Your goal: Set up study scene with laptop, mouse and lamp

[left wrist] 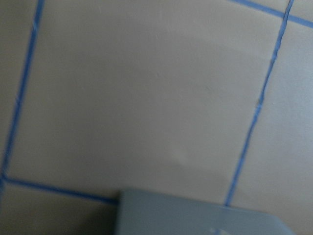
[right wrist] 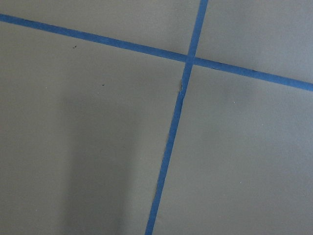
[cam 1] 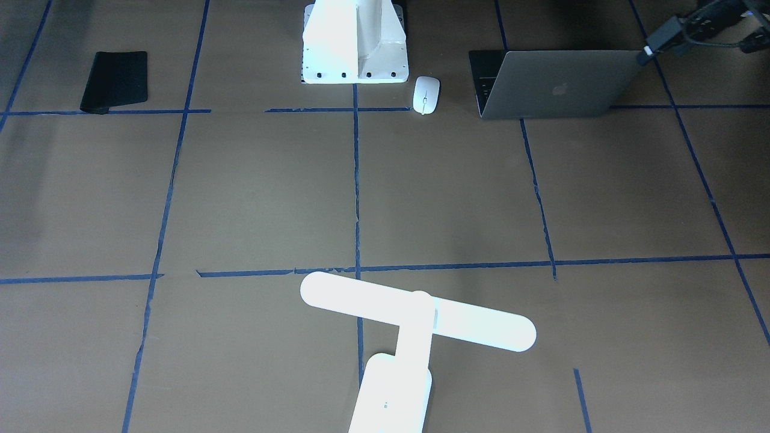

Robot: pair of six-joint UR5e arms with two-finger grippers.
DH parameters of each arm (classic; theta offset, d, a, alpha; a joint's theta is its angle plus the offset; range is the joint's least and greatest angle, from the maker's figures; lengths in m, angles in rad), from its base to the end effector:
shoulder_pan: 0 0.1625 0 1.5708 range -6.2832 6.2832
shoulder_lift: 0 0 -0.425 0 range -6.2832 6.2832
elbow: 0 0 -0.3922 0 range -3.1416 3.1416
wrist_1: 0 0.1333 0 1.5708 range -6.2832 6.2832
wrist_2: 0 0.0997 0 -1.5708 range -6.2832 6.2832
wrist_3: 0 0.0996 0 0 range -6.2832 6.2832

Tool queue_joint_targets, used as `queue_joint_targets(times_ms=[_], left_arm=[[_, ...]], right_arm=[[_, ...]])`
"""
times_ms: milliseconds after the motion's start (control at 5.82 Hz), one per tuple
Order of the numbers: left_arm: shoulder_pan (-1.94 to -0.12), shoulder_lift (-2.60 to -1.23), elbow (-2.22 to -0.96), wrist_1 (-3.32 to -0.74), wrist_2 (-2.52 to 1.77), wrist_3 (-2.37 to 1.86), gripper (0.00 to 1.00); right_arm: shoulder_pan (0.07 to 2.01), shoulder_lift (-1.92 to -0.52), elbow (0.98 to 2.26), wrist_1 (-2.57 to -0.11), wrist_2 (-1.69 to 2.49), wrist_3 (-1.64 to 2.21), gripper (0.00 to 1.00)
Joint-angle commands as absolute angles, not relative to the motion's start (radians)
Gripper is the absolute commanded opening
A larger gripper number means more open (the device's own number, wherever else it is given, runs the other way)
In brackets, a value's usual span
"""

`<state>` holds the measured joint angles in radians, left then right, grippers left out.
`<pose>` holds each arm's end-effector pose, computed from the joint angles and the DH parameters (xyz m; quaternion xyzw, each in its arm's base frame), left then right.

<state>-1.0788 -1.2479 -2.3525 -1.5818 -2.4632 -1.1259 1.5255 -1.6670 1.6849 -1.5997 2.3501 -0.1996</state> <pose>0.1086 -0.3207 0.4024 -0.1587 0.4416 -0.1780 0.8649 0.0429 -0.4526 0.6505 0.0242 -0.3791 -0.1109 0.9184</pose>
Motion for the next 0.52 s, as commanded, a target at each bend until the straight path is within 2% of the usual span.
queue_joint_targets(times_ms=[0,172,344], left_arm=[[-0.857,-1.25,-2.396,-1.681,-2.322,-1.624,0.99],[-0.753,-1.247,-2.42,-1.721,-2.202,-1.874,0.99],[-0.726,-1.247,-2.481,-1.721,-2.153,-2.11,0.99]], right_arm=[[1.517,-1.672,1.67,-1.559,2.353,-0.195,1.0],[1.517,-1.671,1.671,-1.559,2.355,-0.195,1.0],[1.517,-1.671,1.671,-1.559,2.355,-0.195,1.0]])
